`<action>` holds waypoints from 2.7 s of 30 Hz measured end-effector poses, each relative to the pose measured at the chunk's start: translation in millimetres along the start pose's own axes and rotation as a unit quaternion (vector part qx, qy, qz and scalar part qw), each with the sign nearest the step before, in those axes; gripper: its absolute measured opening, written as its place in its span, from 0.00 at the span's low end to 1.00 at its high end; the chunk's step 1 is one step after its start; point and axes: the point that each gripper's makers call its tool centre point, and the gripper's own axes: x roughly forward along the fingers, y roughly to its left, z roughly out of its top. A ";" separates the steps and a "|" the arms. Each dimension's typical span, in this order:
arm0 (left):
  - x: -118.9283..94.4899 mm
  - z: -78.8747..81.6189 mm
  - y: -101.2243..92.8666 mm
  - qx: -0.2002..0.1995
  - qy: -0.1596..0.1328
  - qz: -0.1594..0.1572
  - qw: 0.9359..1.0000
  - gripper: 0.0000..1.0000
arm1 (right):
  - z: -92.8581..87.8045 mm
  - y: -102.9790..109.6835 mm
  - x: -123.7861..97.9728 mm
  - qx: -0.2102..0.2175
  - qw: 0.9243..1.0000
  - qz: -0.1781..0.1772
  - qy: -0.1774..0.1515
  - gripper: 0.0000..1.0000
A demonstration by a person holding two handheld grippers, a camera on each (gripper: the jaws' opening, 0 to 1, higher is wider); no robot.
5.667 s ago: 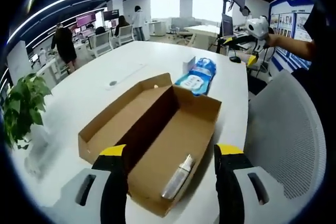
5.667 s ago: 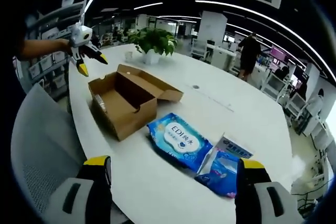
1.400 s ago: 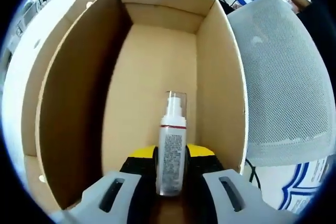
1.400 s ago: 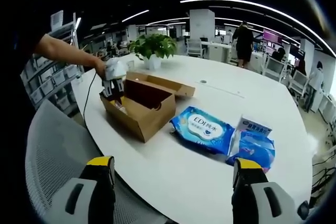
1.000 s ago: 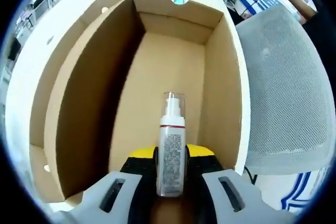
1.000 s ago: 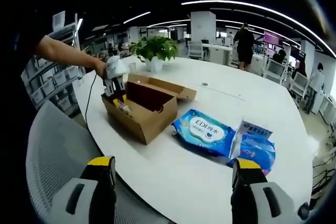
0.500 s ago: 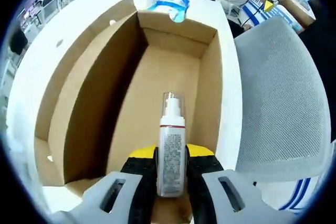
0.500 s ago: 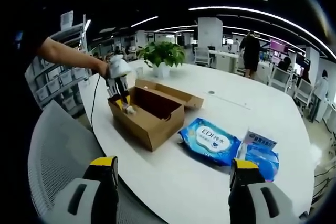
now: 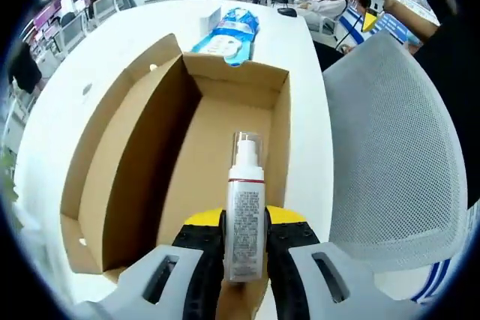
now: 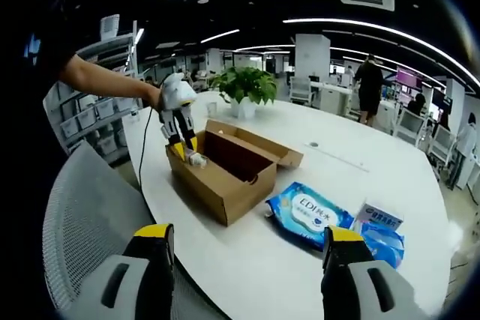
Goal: Operate the shoe box by opening the lid, removing the specified soft item, and placing it in the target area until the item is outside and the box remains undamaged.
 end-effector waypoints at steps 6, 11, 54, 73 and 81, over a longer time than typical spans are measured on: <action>-4.3 8.6 -6.9 0.005 -0.015 -0.002 1.000 0.18 | 4.7 5.0 1.6 -0.013 1.000 0.008 -0.011 0.76; -8.5 16.4 -15.2 0.016 -0.027 -0.001 1.000 0.18 | 8.6 8.5 3.5 -0.024 0.999 0.016 -0.017 0.71; -62.6 121.6 -137.4 0.118 -0.160 -0.021 0.980 0.18 | 62.6 83.9 3.8 -0.093 0.982 0.147 -0.078 0.48; -60.4 128.0 -159.5 0.157 -0.144 -0.046 0.976 0.18 | 79.1 120.4 0.5 -0.125 0.964 0.216 -0.088 0.28; -55.7 129.1 -160.6 0.151 -0.136 -0.062 0.977 0.18 | 81.5 126.3 4.3 -0.144 0.961 0.221 -0.087 0.19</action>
